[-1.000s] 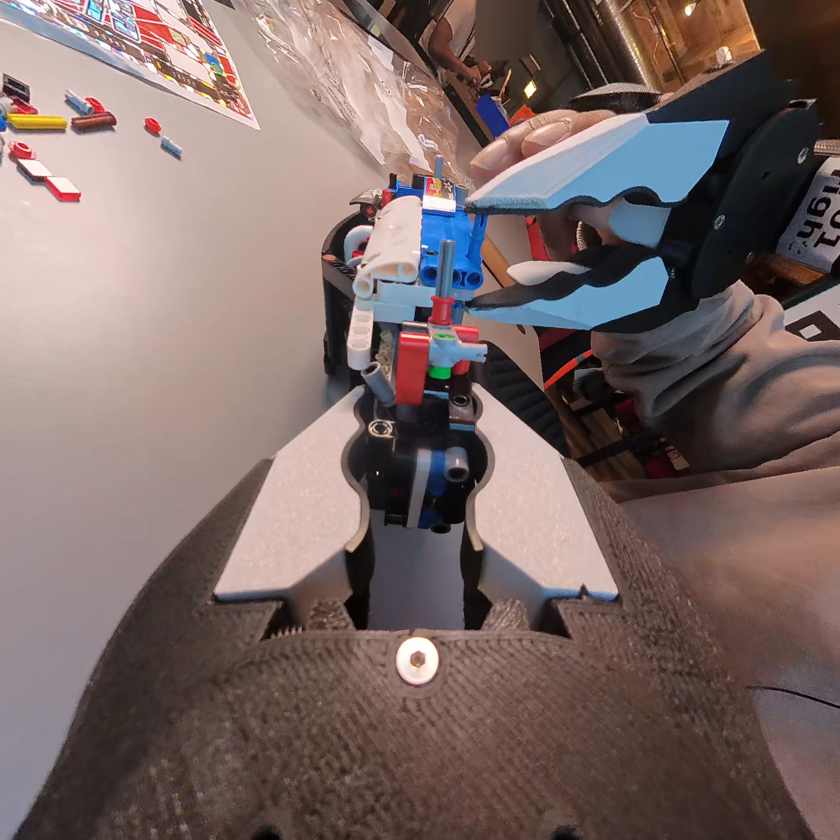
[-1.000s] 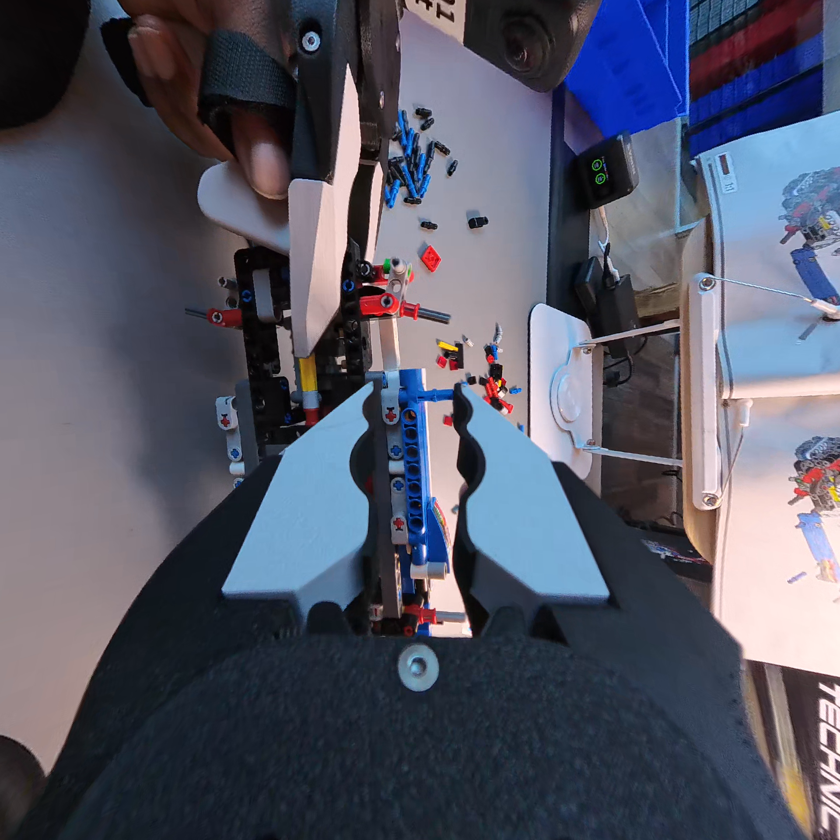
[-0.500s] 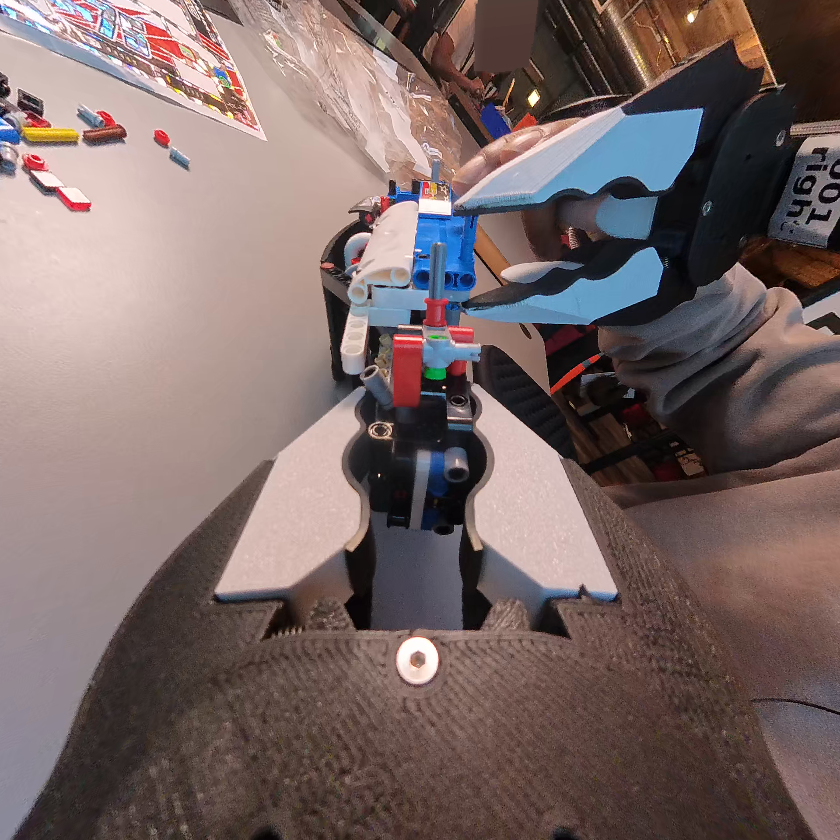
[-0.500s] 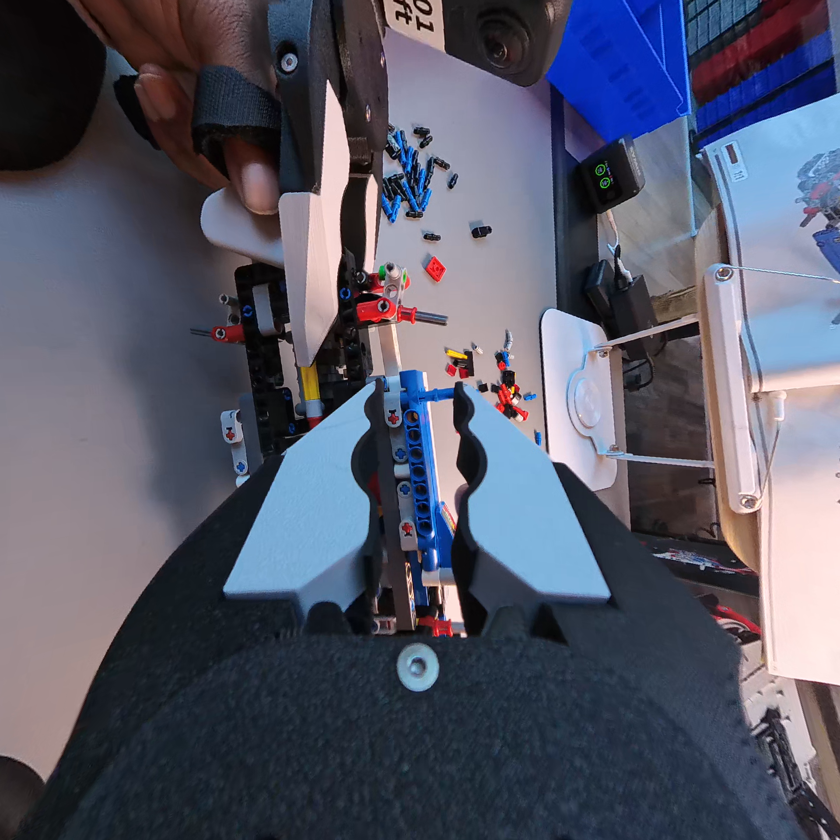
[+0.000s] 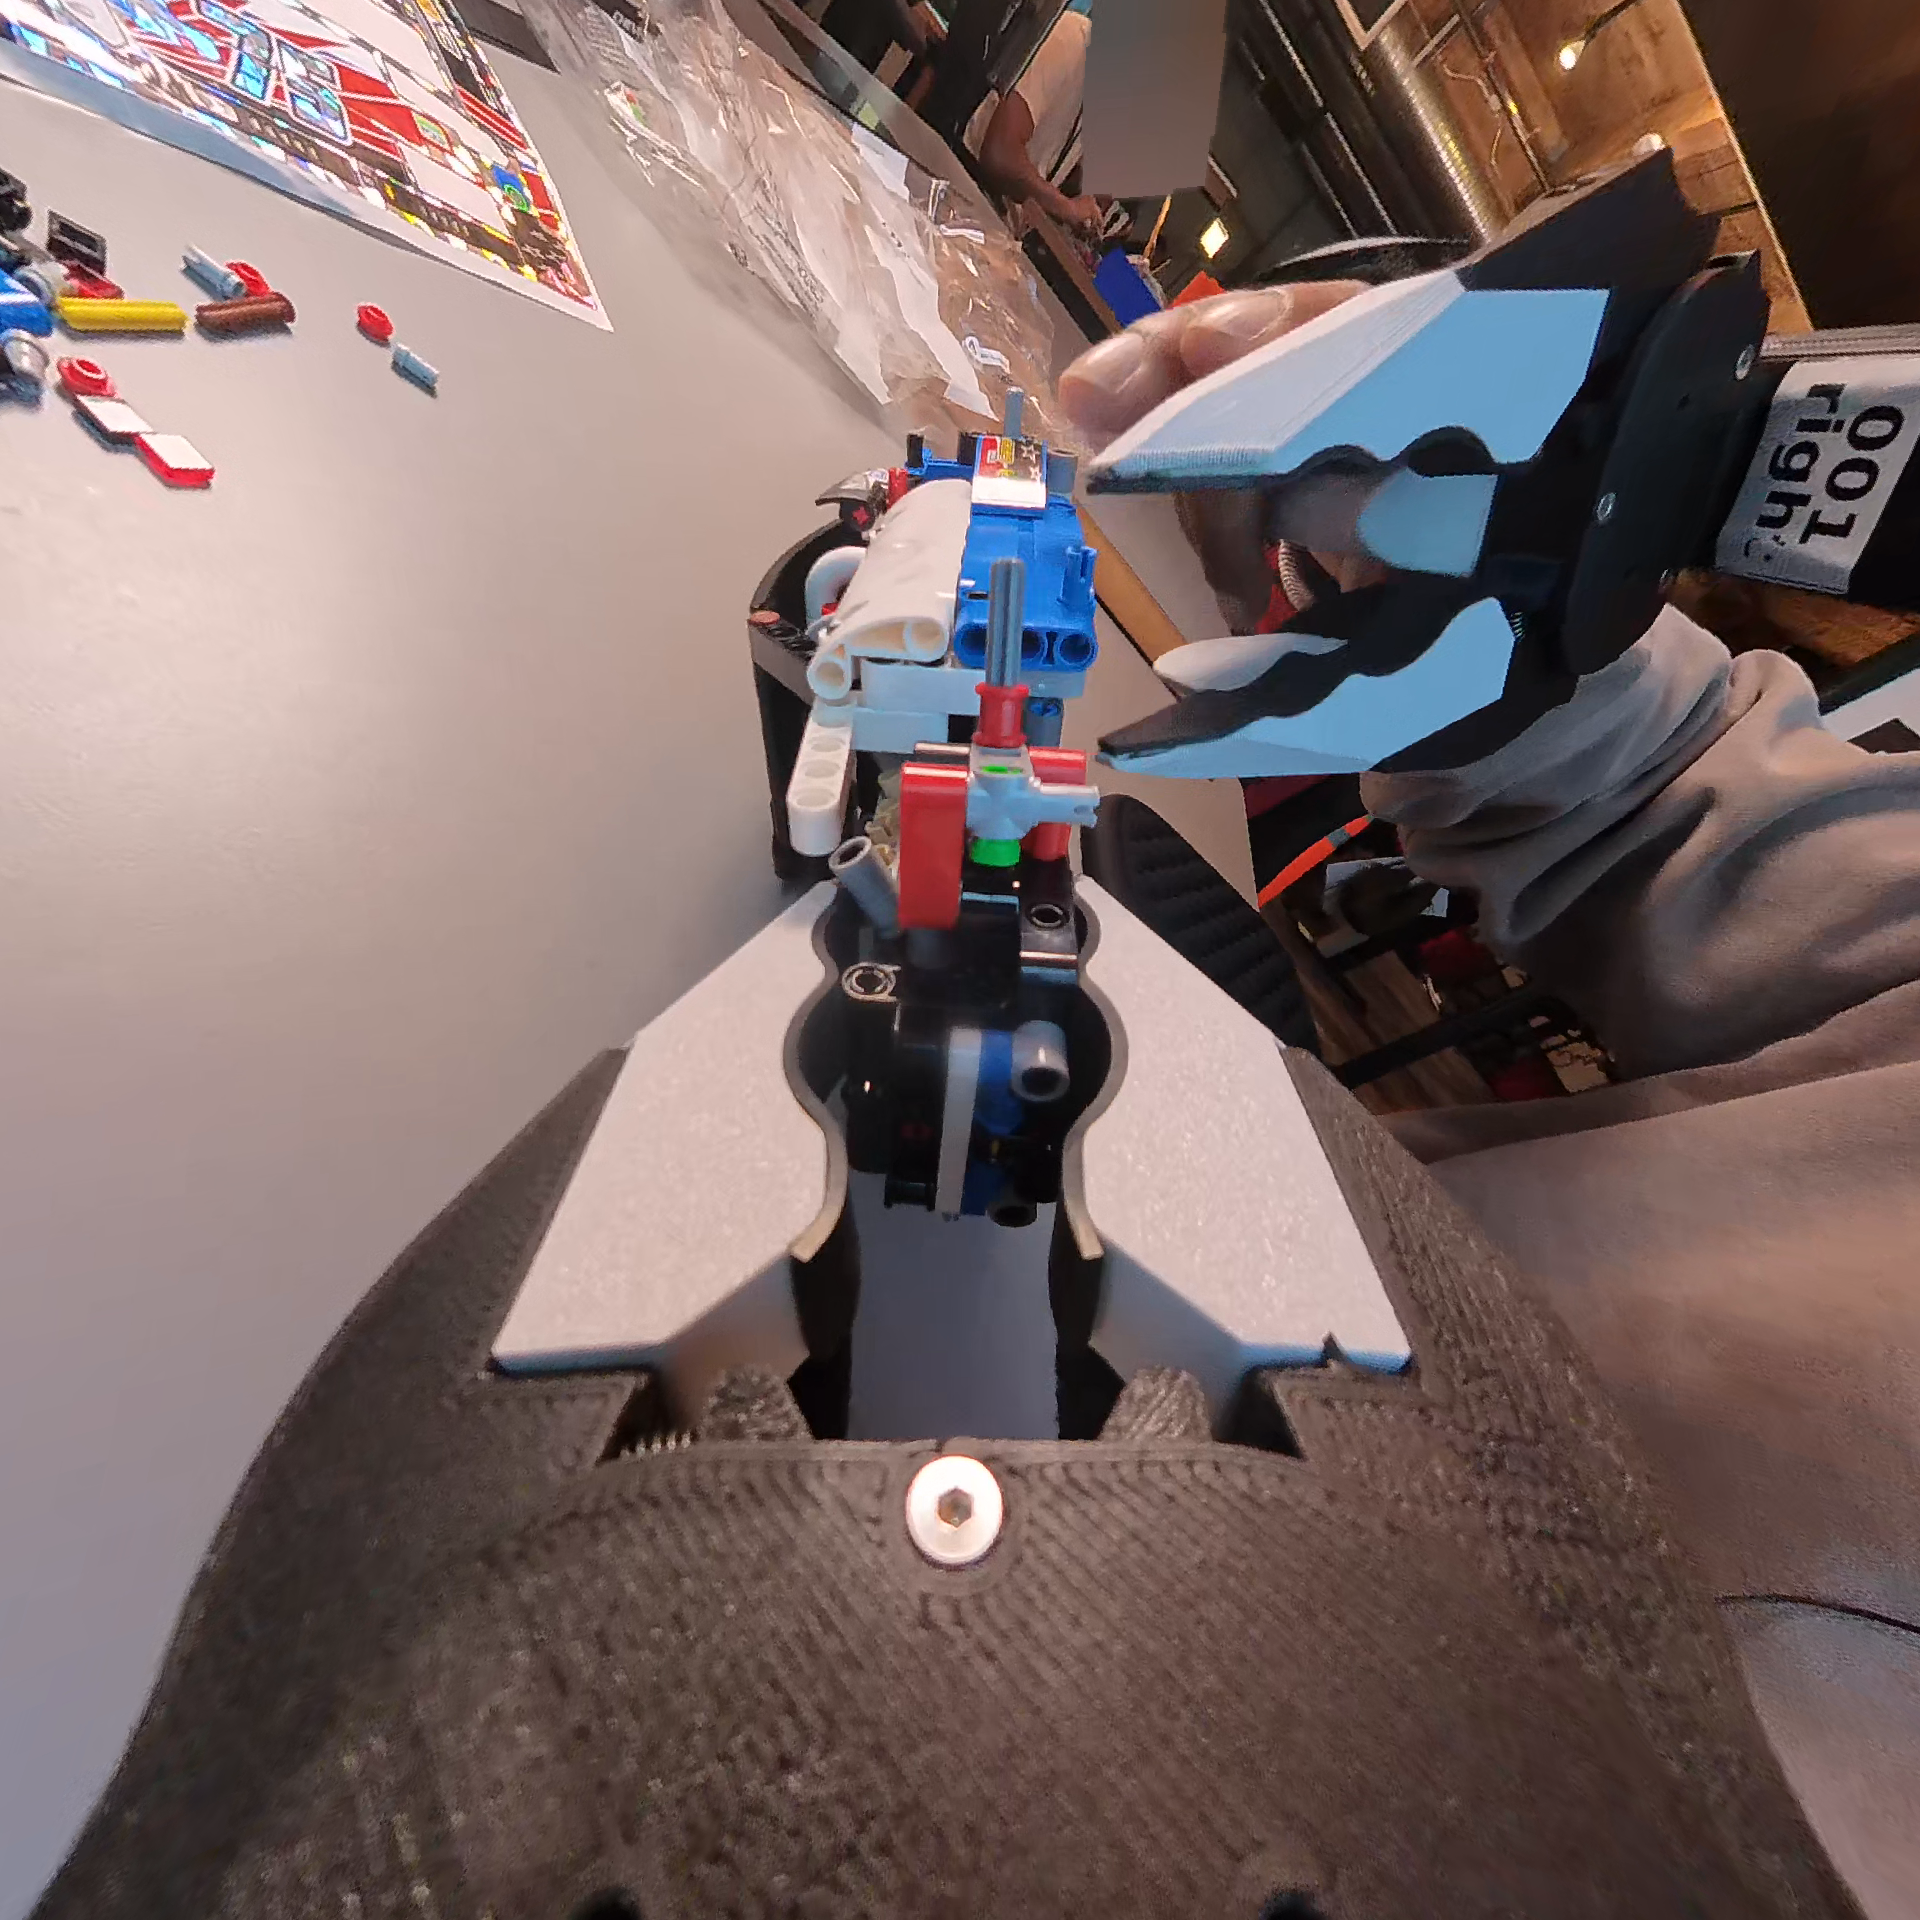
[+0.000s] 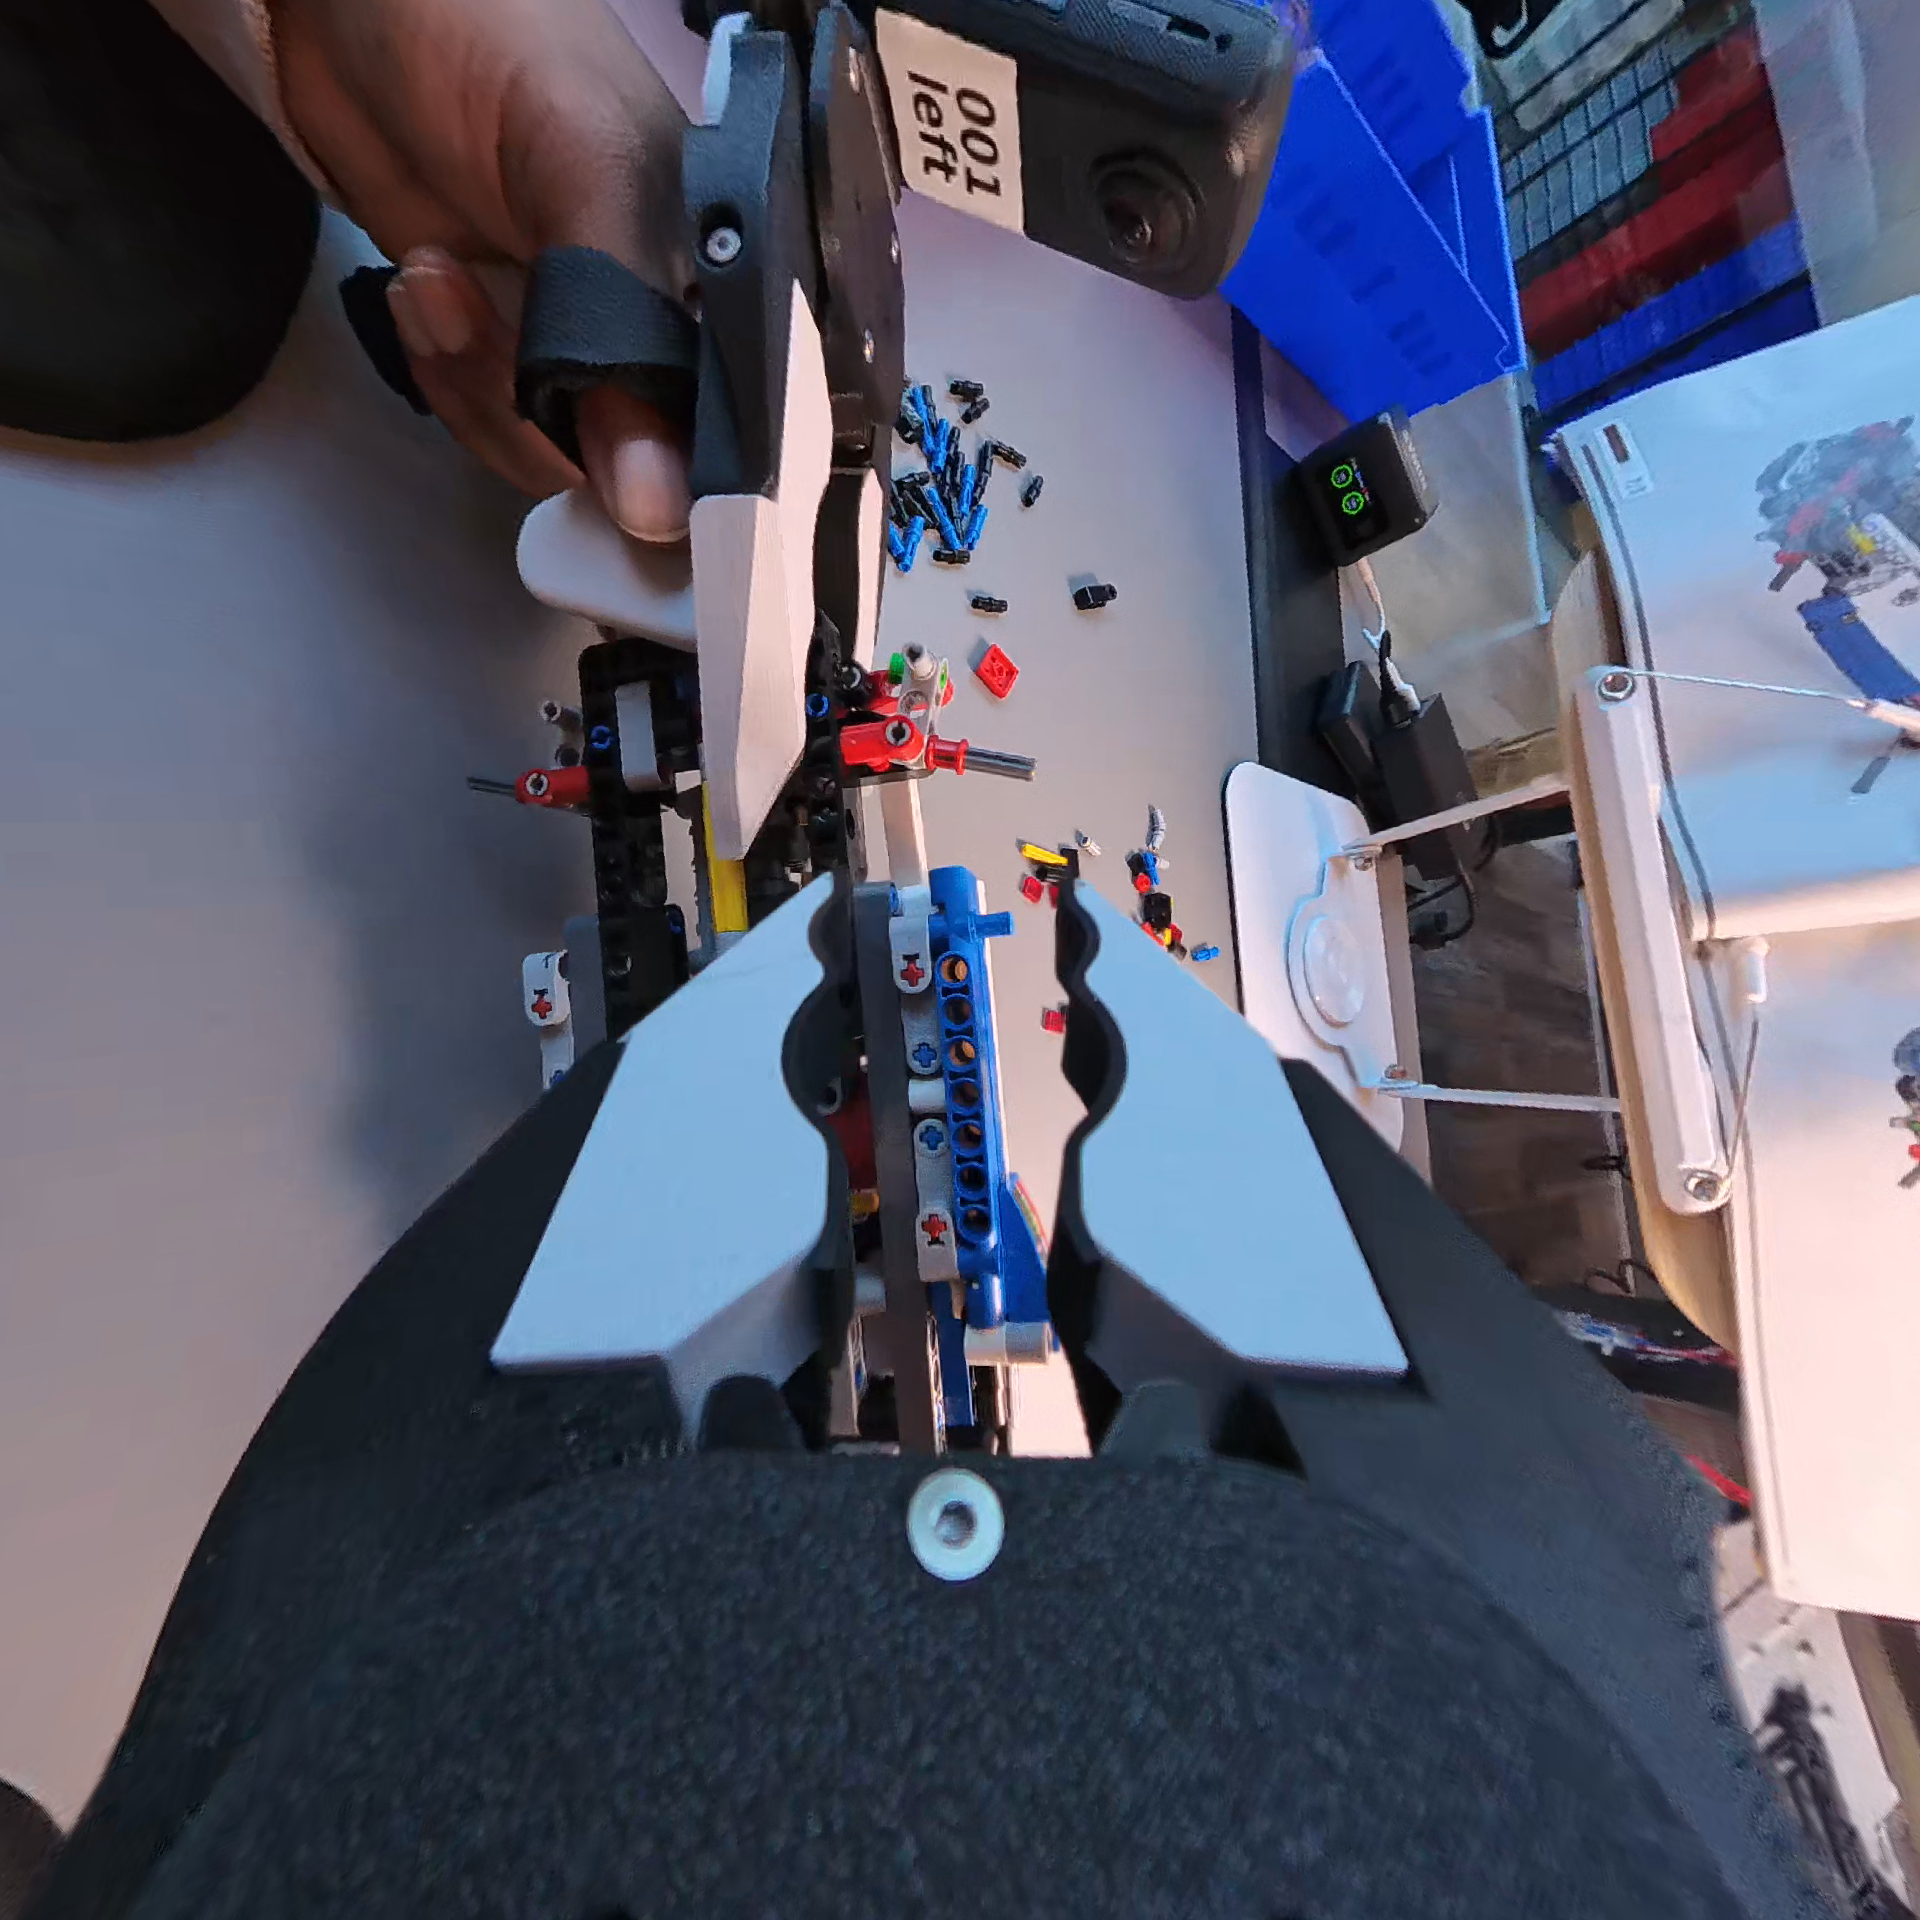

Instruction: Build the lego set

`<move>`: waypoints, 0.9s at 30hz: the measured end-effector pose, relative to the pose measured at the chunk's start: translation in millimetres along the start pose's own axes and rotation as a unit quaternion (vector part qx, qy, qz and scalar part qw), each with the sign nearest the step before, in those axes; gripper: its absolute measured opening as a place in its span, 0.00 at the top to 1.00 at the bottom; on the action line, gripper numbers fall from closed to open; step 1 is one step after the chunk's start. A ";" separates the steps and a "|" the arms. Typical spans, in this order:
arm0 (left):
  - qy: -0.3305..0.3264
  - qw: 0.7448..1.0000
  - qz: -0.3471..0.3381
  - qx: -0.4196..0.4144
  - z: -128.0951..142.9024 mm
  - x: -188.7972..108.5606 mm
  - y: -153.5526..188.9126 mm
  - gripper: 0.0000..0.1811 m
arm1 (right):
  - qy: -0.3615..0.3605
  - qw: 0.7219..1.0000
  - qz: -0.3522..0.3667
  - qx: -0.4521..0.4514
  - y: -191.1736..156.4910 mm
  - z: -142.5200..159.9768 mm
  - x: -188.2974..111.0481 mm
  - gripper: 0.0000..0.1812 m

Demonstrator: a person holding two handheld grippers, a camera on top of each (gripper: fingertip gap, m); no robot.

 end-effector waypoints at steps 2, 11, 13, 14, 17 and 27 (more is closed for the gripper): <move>0.000 1.000 0.001 0.002 0.2 0.3 0.6 0.80 | -0.018 1.000 -0.011 -0.020 -1.1 2.2 0.2 0.76; 0.001 1.000 -0.001 0.010 1.0 -0.6 0.7 0.80 | -0.044 0.998 -0.016 -0.036 -2.1 7.7 4.5 0.83; -0.002 1.000 -0.001 0.012 1.6 -0.3 0.9 0.80 | -0.042 0.998 -0.016 -0.037 -2.8 8.3 4.1 0.83; -0.003 1.000 -0.001 0.013 1.9 -0.1 1.2 0.80 | -0.041 0.998 -0.015 -0.036 -3.4 8.4 4.0 0.84; 0.000 1.000 -0.001 0.016 1.3 0.1 1.8 0.80 | -0.036 0.999 -0.007 -0.014 -3.8 7.8 2.6 0.83; -0.002 0.999 -0.008 0.043 -2.1 2.9 6.5 0.80 | -0.019 0.999 0.033 -0.036 -5.7 4.9 -6.0 0.87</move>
Point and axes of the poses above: each gripper's, where its closed fingertips meet, x out along the fingers, z out of its underside, y = z × x across the jaws, the point moved 4 cm from there along -x, back along the fingers, and after that the axes turned 15 degrees about x, right-handed, at the moved point
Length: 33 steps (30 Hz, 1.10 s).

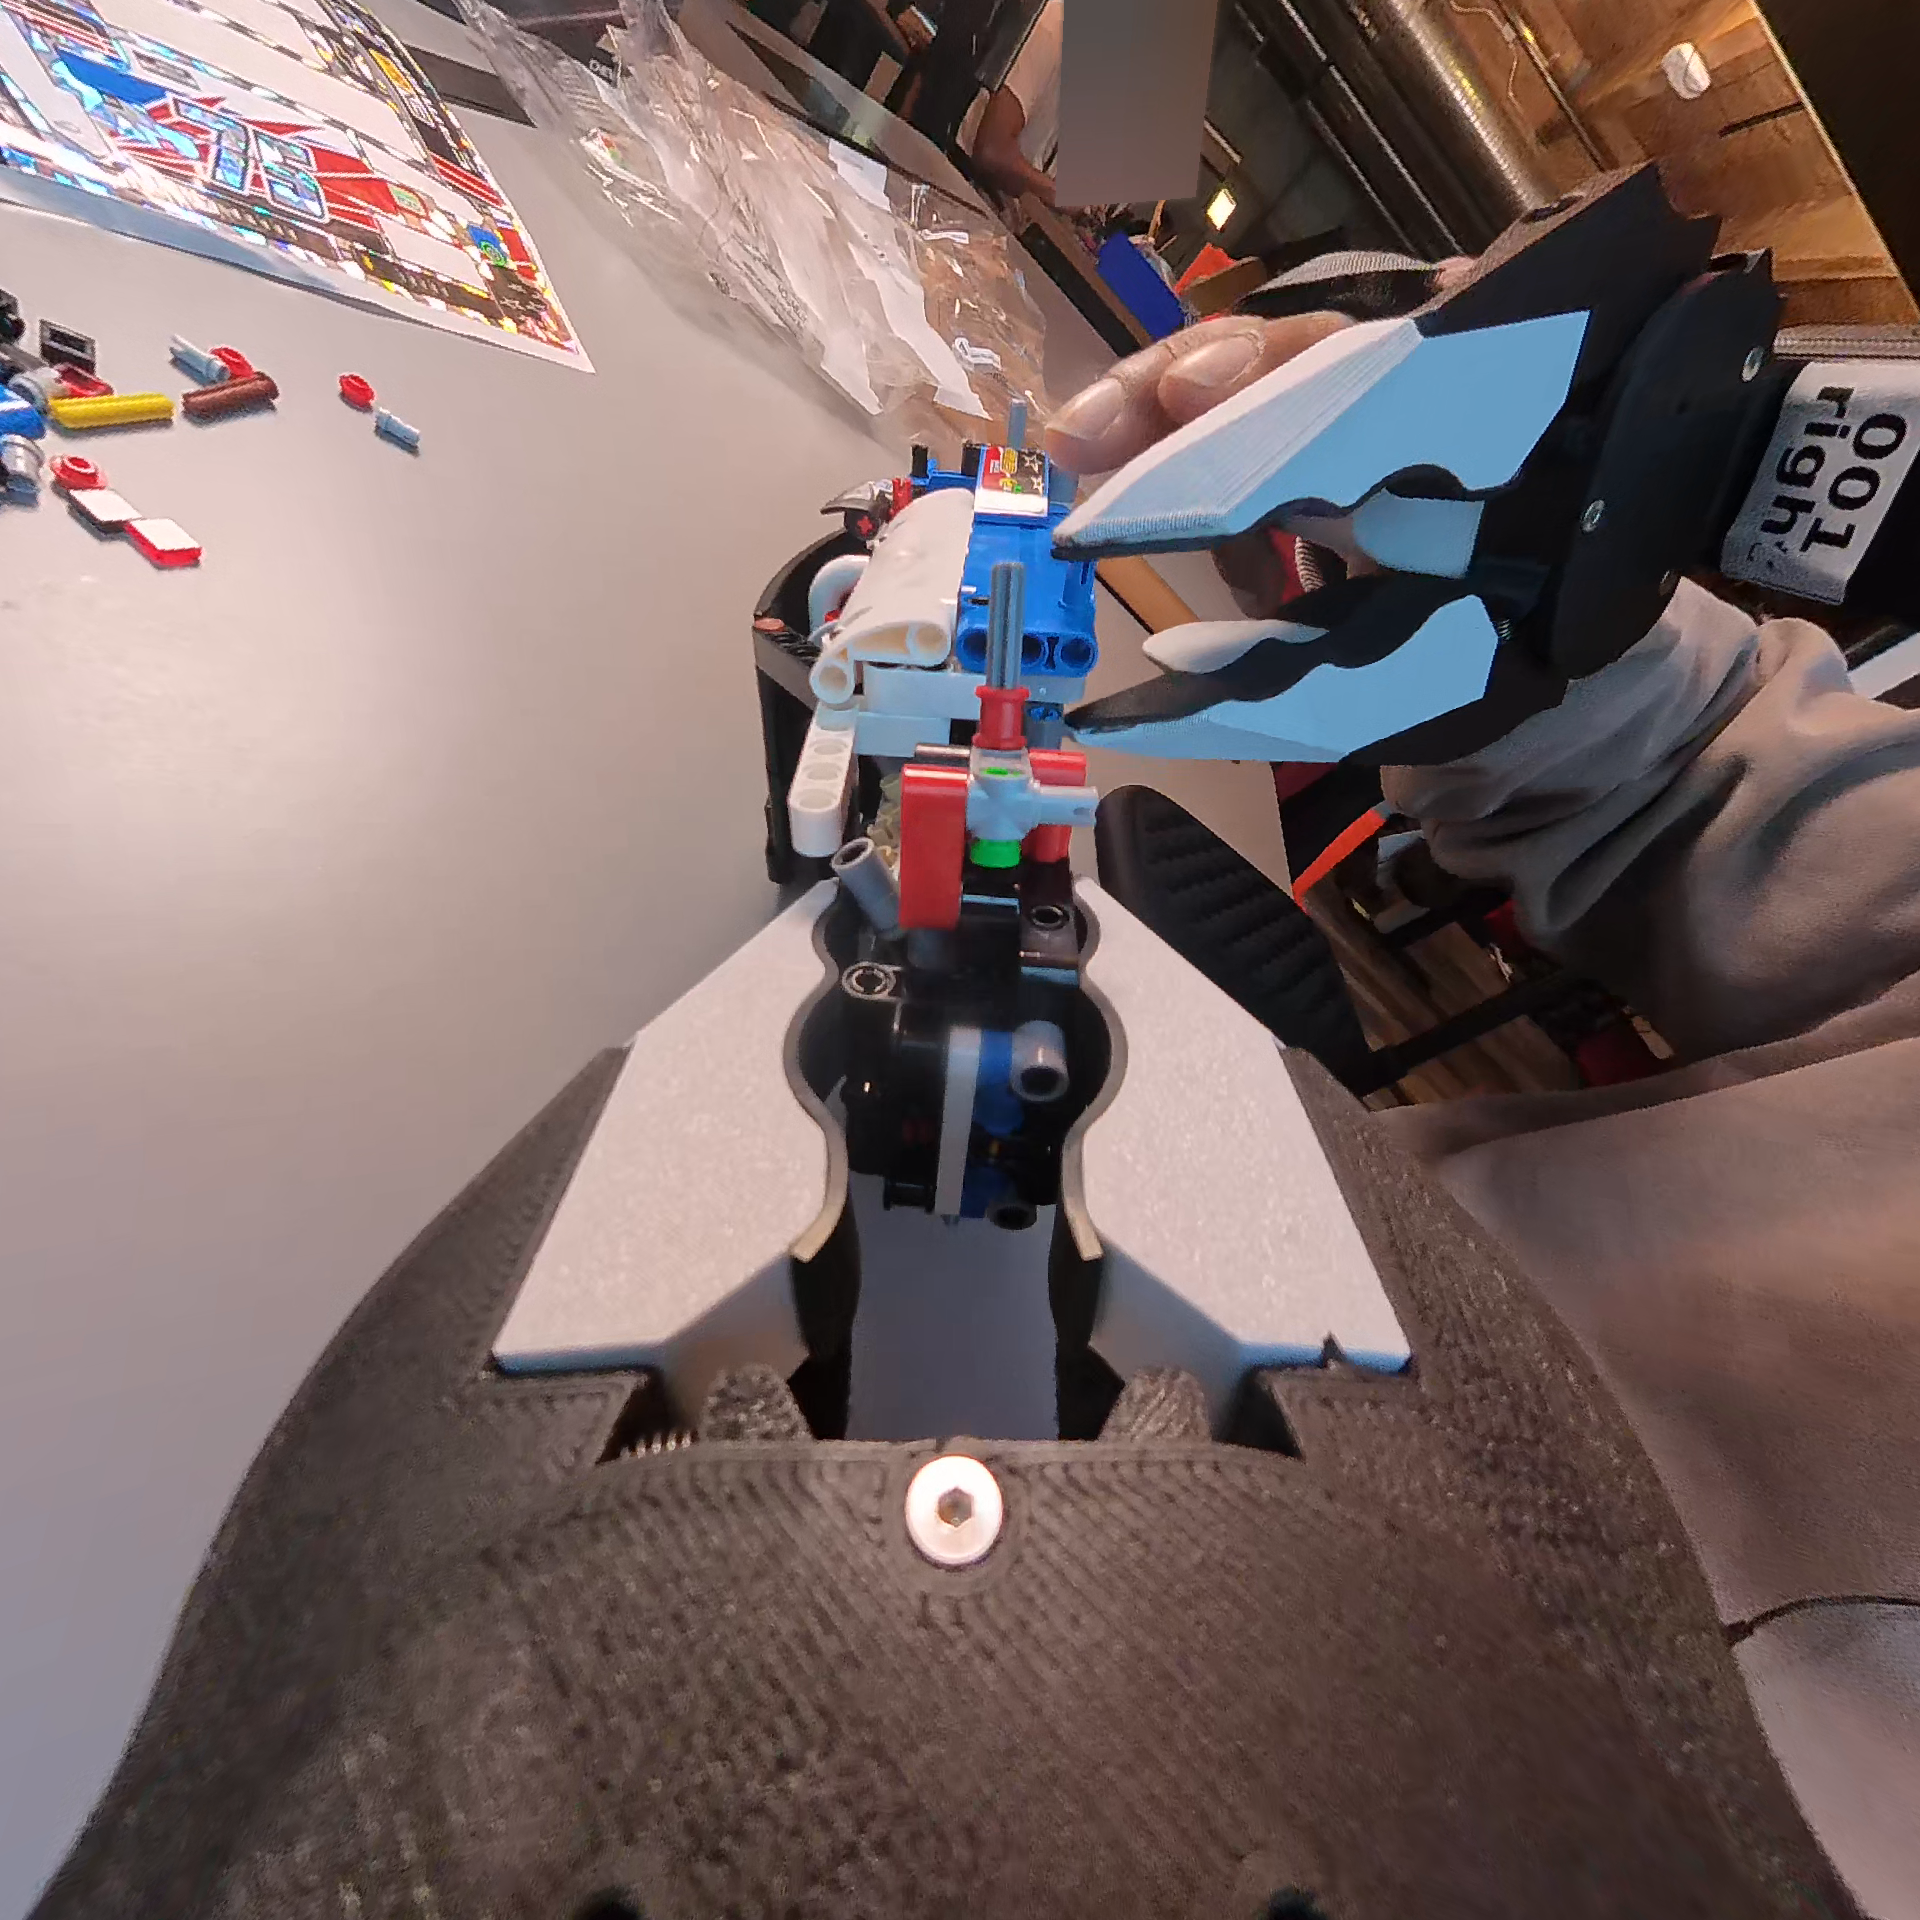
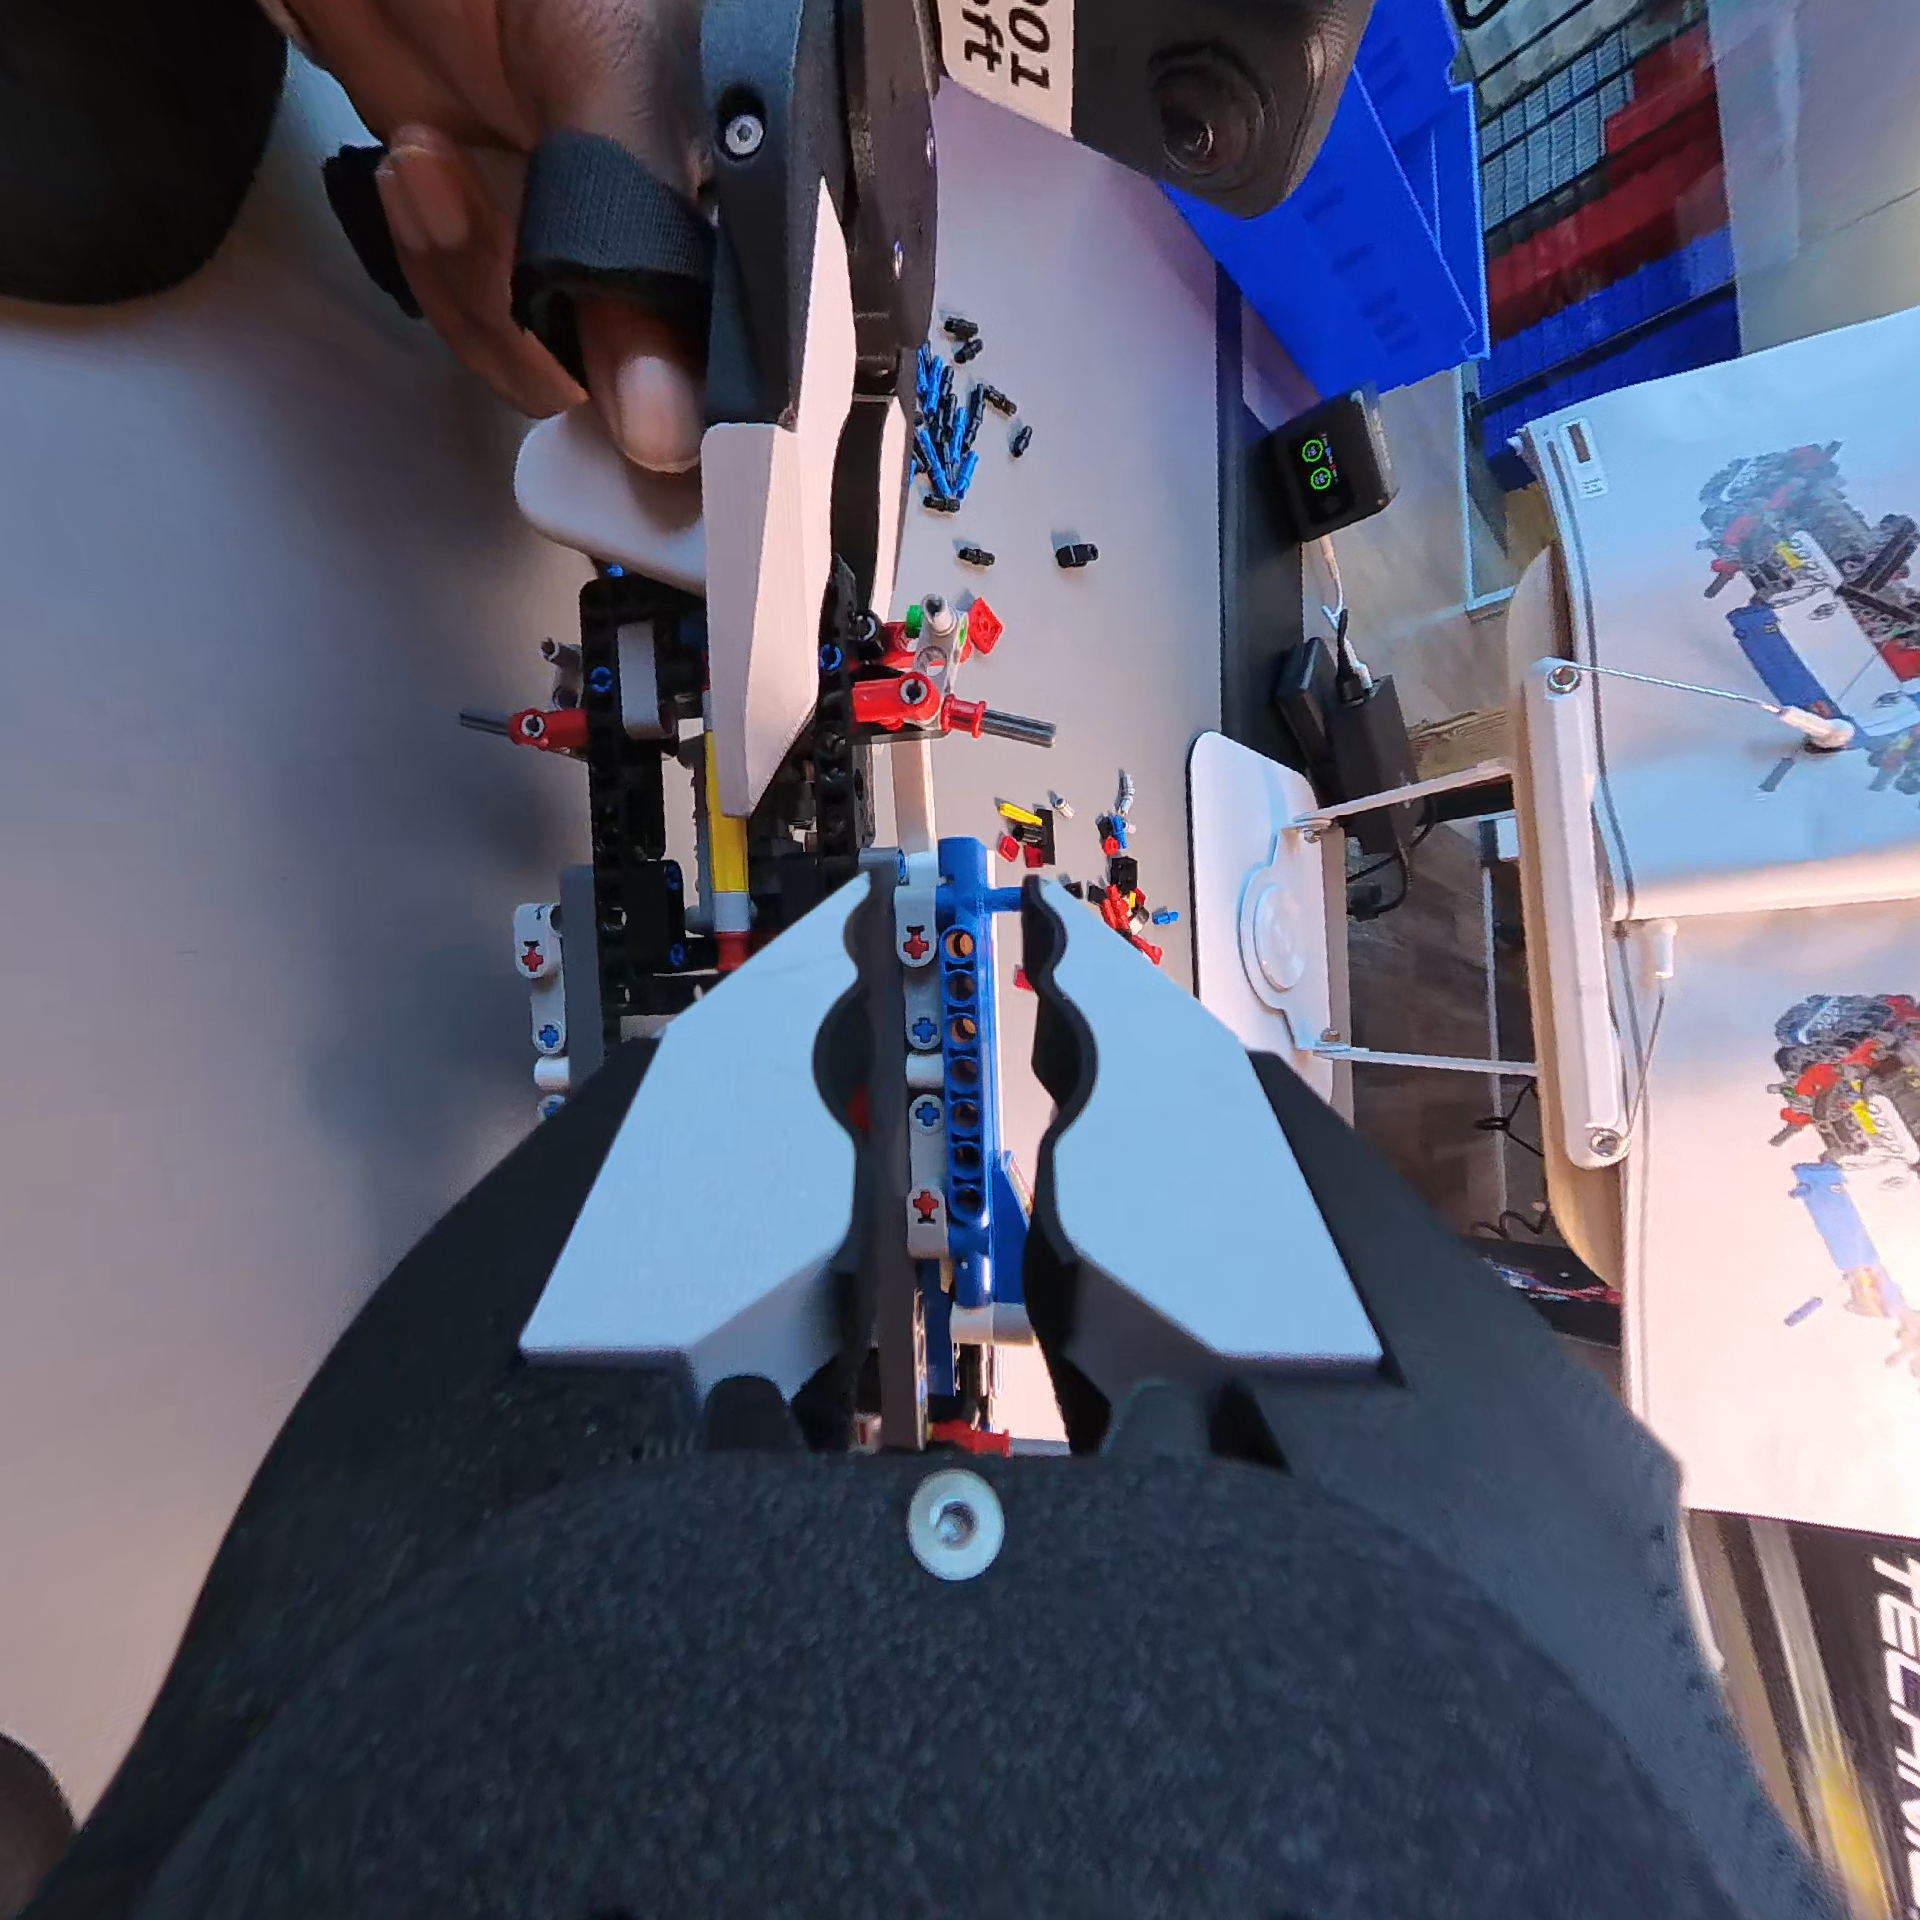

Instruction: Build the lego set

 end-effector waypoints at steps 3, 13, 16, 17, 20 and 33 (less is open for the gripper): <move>0.000 1.000 -0.003 0.002 0.1 0.0 0.9 0.80 | -0.010 1.000 -0.008 -0.007 1.1 -0.7 -0.4 0.88; -0.003 1.000 0.000 -0.002 3.5 -0.2 -1.1 0.80 | -0.001 1.000 0.015 -0.002 -3.1 0.0 1.4 0.87; 0.001 1.000 -0.001 0.015 -0.3 -1.2 0.3 0.80 | 0.016 0.998 0.015 0.053 -1.1 1.3 -9.4 0.70; 0.002 1.000 -0.002 0.021 -0.9 -1.7 0.1 0.80 | 0.025 0.997 0.009 0.075 -1.0 2.5 -16.5 0.67; 0.002 0.999 -0.002 0.039 -1.2 -3.7 -0.8 0.79 | 0.024 0.993 0.042 0.110 6.2 25.3 -38.1 0.70; -0.004 0.973 -0.037 0.230 -11.0 -1.3 11.1 0.80 | 0.014 0.977 0.168 0.131 -8.6 96.6 -77.4 0.78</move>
Point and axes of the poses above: each gripper's, where its closed fingertips meet, x out along the fingers, z out of its underside, y = z × x across the jaws, the point moved 4 cm from there along -x, back along the fingers, and after that the axes turned 15 degrees about x, right-handed, at the moved point
